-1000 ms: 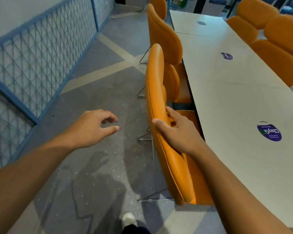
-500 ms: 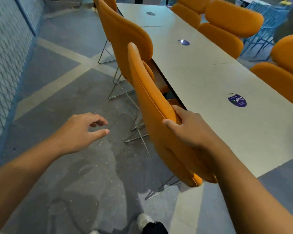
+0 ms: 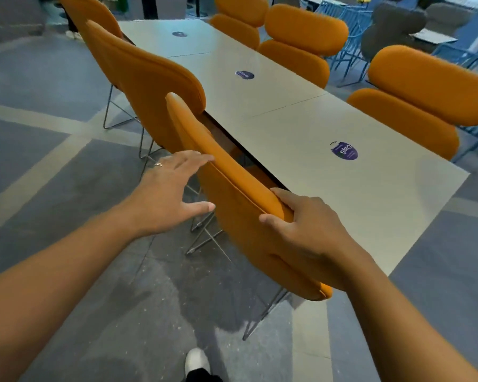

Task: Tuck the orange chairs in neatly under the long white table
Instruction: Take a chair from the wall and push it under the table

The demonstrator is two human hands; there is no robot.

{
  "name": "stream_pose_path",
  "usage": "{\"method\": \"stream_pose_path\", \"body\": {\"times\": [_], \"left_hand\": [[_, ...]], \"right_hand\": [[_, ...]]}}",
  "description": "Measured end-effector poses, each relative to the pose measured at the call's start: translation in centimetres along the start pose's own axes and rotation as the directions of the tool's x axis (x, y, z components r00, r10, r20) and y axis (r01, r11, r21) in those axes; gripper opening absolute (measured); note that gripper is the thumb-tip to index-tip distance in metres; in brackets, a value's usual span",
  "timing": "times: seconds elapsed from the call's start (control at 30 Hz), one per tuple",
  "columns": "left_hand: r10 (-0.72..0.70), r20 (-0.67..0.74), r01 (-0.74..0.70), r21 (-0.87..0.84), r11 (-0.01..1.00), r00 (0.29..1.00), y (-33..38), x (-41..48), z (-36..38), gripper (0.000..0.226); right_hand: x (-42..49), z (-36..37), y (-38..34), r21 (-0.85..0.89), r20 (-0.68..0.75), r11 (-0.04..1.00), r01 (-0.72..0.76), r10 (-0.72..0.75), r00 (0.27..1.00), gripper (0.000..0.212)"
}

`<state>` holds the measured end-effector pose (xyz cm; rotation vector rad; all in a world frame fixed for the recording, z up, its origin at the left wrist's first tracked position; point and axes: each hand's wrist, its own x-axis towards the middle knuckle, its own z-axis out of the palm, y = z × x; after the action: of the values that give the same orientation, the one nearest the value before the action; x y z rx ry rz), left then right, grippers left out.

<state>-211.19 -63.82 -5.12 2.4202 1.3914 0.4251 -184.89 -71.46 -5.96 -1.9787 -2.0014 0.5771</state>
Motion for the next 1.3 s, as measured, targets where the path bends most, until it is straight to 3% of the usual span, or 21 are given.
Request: {"method": "stream_pose_path", "body": {"times": [0.33,0.6,0.73,1.03,1.3], "left_hand": [[0.170,0.223,-0.199,0.114,0.973,0.960,0.5,9.4,1.3,0.077],[0.302,0.277,-0.368,0.229,0.901,0.912,0.1,11.9,2.0,0.084],[0.368,0.272,-0.436,0.260,0.862,0.889,-0.2,12.1,2.0,0.083],[0.564,0.382,-0.666,0.227,0.711,0.732,-3.1,13.5,1.0,0.084],[0.611,0.422,-0.737,0.276,0.617,0.670,-2.9,14.9,0.8,0.076]], "right_hand": [[0.1,-0.2,0.0,0.052,-0.019,0.998,-0.042,0.043,0.999,0.066],[0.4,-0.1,0.0,0.070,-0.011,0.989,-0.130,0.131,0.991,0.071],[0.3,-0.3,-0.6,0.060,-0.013,0.973,-0.221,0.222,0.975,0.060],[0.3,0.8,-3.2,0.081,-0.120,0.854,-0.514,0.521,0.845,0.065],[-0.4,1.8,-5.2,0.142,-0.265,0.760,-0.634,0.646,0.716,0.063]]}}
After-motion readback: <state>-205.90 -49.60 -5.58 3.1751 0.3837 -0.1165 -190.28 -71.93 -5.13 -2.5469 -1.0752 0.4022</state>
